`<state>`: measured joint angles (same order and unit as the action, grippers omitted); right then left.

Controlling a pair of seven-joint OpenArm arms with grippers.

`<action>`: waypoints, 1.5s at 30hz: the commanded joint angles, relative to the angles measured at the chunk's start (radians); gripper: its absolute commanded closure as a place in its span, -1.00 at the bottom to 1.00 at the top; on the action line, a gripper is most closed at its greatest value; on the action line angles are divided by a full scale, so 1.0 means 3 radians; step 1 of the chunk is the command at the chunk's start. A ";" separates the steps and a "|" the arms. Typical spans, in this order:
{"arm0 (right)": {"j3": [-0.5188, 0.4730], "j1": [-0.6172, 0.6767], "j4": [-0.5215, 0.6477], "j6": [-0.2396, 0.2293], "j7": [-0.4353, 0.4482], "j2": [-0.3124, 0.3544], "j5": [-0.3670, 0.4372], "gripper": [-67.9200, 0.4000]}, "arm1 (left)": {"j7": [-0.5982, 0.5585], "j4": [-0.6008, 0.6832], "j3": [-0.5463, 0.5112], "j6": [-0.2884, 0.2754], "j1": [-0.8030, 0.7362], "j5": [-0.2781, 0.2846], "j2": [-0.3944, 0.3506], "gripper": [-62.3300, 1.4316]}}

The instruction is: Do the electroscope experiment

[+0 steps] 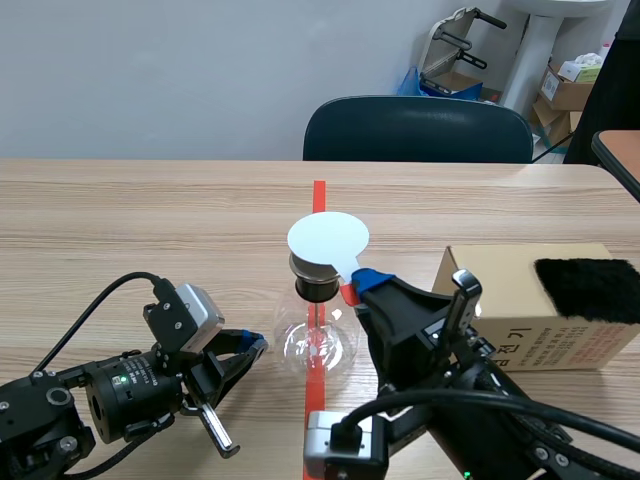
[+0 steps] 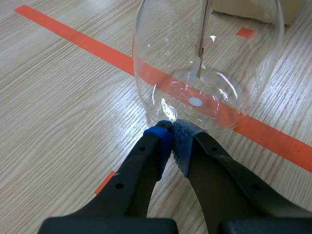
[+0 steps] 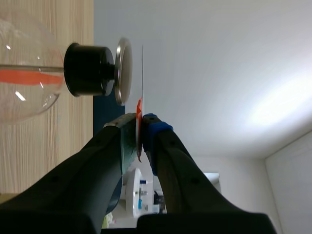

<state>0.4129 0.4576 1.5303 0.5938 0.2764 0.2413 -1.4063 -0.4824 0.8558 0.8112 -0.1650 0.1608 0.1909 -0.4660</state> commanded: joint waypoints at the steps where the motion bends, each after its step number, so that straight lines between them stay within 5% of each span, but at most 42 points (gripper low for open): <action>1: -0.0020 -0.0057 0.0050 0.0034 -0.0116 0.0008 0.0010 0.94 | -0.0048 0.0048 -0.0006 -0.0008 0.0009 0.0020 0.0009 0.86; 14: -0.0027 -0.0057 0.0050 0.0034 -0.1525 0.0009 0.0010 0.94 | -0.0047 0.0048 -0.0006 -0.0008 0.0009 0.0020 0.0008 0.86; 23: -0.0027 -0.0057 0.0050 0.0034 -0.1975 0.0009 0.0010 0.94 | -0.0046 0.0048 -0.0006 -0.0008 0.0009 0.0020 0.0008 0.86; 33: -0.0027 -0.0056 0.0050 0.0034 -0.1893 0.0009 0.0010 0.94 | -0.0046 0.0048 -0.0006 -0.0008 0.0009 0.0020 0.0008 0.86; 45: -0.0027 -0.0056 0.0050 0.0034 -0.0919 0.0008 0.0010 0.94 | -0.0047 0.0048 -0.0006 -0.0008 0.0009 0.0020 0.0009 0.86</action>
<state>0.4126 0.4576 1.5303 0.5938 -0.0036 0.2413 -1.4036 -0.4824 0.8558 0.8112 -0.1650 0.1608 0.1909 -0.4660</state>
